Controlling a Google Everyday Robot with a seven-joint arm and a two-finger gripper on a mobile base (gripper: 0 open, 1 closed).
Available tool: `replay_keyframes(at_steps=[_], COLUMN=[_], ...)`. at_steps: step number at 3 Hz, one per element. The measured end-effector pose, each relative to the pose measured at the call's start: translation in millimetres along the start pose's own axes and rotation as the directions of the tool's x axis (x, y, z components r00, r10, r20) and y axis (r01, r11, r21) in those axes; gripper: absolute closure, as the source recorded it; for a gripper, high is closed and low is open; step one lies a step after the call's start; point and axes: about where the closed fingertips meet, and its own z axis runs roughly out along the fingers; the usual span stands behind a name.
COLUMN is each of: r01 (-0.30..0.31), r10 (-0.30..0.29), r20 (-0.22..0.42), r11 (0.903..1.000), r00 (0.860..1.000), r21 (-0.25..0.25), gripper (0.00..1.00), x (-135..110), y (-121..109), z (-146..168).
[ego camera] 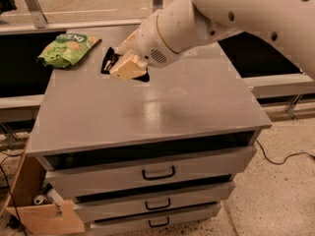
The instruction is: Move rxbar chocolate near water bottle
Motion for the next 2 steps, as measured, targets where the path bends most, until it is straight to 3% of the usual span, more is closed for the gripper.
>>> replay_keyframes(at_steps=[1,2], r01=[-0.018,-0.046], r10=[0.017,0.045], r20=[0.014,0.011], r11=[0.9997,0.9965], r00=[1.000,0.999], r21=[0.019,0.069], gripper=[1.00,1.00], x=[18.2,63.2], y=[-14.6,-52.0], z=[-9.8,-35.1])
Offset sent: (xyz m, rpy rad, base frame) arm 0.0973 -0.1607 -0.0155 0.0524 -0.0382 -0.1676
